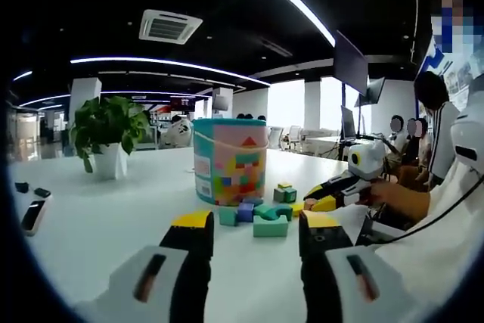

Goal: Arrange the toys in the designated storage area by placing each visible toy with the group until no toy remains scattered across the table.

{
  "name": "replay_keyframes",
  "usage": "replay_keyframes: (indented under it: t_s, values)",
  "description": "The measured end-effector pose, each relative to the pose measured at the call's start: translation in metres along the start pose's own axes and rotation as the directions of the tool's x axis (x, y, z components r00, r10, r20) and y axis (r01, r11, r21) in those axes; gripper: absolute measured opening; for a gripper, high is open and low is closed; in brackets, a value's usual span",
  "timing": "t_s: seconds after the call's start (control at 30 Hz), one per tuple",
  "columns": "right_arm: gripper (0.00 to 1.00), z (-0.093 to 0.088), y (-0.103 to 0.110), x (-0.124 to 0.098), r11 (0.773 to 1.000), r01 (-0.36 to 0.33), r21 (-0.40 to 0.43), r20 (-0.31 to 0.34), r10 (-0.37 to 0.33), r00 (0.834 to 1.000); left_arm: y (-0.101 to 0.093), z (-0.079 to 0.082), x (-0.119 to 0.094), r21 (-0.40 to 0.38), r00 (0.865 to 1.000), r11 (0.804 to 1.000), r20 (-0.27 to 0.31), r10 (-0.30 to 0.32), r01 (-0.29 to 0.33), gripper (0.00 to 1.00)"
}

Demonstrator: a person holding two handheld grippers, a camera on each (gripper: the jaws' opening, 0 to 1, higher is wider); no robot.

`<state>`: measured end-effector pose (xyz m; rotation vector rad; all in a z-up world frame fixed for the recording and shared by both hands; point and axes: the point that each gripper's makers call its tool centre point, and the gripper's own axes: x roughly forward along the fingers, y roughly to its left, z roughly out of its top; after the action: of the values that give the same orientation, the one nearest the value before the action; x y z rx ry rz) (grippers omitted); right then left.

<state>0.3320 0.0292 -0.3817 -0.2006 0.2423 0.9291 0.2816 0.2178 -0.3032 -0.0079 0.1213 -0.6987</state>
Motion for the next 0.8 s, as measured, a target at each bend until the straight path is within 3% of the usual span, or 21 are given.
replay_keyframes:
  t_s: [0.17,0.33,0.4,0.53,0.63,0.8]
  values:
    - [0.2,0.001,0.001,0.001,1.0,0.012,-0.005,0.012,-0.012,1.0,0.0,0.0,0.0,0.0,1.0,1.0,0.0,-0.002,0.002,0.46]
    - [0.19,0.002,0.002,-0.002,0.999,0.036,0.041,0.008,-0.036,0.999,-0.001,0.0,0.001,0.002,1.0,1.0,-0.003,-0.004,0.004,0.46]
    - [0.19,0.011,0.004,-0.005,0.998,0.034,0.058,0.039,-0.037,0.999,-0.002,0.001,0.001,0.004,1.0,1.0,0.0,-0.006,0.006,0.46]
    - [0.19,0.019,0.005,-0.006,0.996,0.018,0.085,0.027,-0.02,0.999,-0.003,0.002,0.002,0.008,1.0,1.0,0.001,-0.01,0.01,0.46]
    - [0.19,0.017,0.012,-0.004,0.996,-0.029,0.09,-0.015,0.031,0.999,-0.004,0.001,0.002,0.009,1.0,1.0,-0.002,-0.01,0.01,0.46]
    - [0.19,0.022,0.008,-0.006,0.998,-0.004,0.062,0.002,0.004,1.0,-0.003,0.001,0.002,0.008,1.0,1.0,-0.003,-0.008,0.008,0.46]
